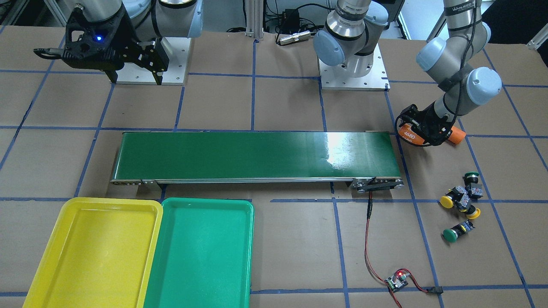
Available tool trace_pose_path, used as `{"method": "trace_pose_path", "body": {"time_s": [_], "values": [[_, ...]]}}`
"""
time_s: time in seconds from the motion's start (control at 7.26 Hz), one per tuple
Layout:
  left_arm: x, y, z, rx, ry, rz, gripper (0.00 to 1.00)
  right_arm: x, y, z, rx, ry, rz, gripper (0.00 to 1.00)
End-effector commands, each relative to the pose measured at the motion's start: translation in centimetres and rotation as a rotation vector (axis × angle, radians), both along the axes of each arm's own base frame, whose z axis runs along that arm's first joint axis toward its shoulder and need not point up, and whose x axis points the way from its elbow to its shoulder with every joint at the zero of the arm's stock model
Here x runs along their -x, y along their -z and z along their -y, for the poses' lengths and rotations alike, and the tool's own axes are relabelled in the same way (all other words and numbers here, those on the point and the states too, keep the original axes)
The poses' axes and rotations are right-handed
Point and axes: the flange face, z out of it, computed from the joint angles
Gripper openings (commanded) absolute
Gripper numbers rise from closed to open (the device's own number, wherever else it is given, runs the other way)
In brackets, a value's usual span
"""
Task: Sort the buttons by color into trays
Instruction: 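Close the left gripper on the orange cylinder and lift it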
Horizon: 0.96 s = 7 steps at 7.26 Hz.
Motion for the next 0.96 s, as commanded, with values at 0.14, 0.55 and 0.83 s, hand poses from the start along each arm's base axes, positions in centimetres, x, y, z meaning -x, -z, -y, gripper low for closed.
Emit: {"method": "trace_pose_path", "body": {"time_s": [0.14, 0.55, 0.83], "values": [[-0.1, -1.2, 0.5, 0.027, 0.005, 0.025, 0.05, 0.0, 0.0, 0.1, 0.004, 0.0, -0.001, 1.0], [-1.2, -8.5, 4.0, 0.123, -0.167, 0.128, 0.0, 0.1, 0.4, -0.1, -0.011, -0.007, -0.005, 1.0], [2.4, -14.1, 9.0, 0.171, -0.381, 0.142, 0.0, 0.2, 2.2, -0.3, -0.048, -0.01, -0.005, 1.0]]}}
